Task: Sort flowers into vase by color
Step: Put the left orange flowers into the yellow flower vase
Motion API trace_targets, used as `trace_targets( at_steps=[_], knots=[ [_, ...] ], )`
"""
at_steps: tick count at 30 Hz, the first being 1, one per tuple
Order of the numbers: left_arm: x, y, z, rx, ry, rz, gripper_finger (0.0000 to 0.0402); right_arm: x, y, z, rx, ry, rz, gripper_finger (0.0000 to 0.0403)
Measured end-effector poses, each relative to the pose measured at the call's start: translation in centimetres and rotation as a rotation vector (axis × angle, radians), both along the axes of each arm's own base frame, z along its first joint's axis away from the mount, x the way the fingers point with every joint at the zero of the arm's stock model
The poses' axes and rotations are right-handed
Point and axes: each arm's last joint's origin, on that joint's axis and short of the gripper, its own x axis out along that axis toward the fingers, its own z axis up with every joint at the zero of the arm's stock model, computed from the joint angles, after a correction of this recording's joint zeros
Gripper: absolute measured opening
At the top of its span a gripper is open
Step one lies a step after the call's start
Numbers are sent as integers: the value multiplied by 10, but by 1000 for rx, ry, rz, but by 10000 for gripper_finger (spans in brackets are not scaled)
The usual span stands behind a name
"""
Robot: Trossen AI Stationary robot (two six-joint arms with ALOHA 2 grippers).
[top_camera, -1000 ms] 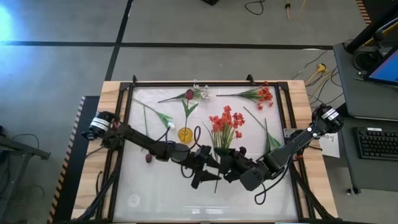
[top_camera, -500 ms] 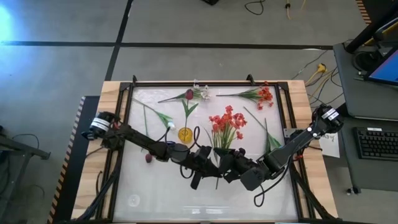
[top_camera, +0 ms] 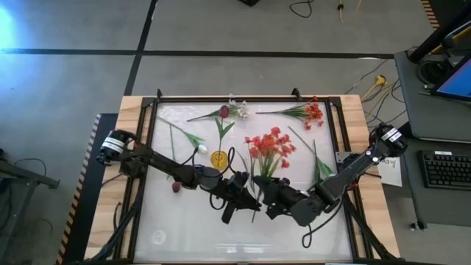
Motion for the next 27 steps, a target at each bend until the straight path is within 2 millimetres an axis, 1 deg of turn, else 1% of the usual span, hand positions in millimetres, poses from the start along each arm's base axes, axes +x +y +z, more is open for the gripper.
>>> trace_targets(
  at_steps=[5, 8, 10, 12, 16, 19, 23, 25, 27],
  knots=[
    [-6, 2, 8, 29, -12, 1, 0, -10, 5, 12, 6, -35, 10, 175],
    [-11, 4, 15, 57, -7, 37, 0, -16, 6, 22, 34, -79, 24, 182],
    [-12, 6, 16, 89, 11, 85, 0, -22, 8, 31, 75, -128, 37, 183],
    [-13, 8, 16, 116, 19, 126, 0, -26, 9, 40, 144, -187, 65, 183],
    [-13, 10, 22, 138, -10, 161, 0, -34, 8, 55, 307, -316, 68, 185],
    [-13, 11, 22, 175, -24, 209, 0, -39, 5, 61, 424, -390, 60, 185],
    [-15, 13, 28, 199, -47, 234, 0, -45, 1, 69, 520, -455, 50, 185],
    [-16, 13, 29, 211, -51, 237, 0, -48, -1, 73, 526, -462, 52, 185],
    [-17, 13, 29, 213, -49, 236, 0, -51, -1, 75, 477, -439, 63, 185]
  ],
)
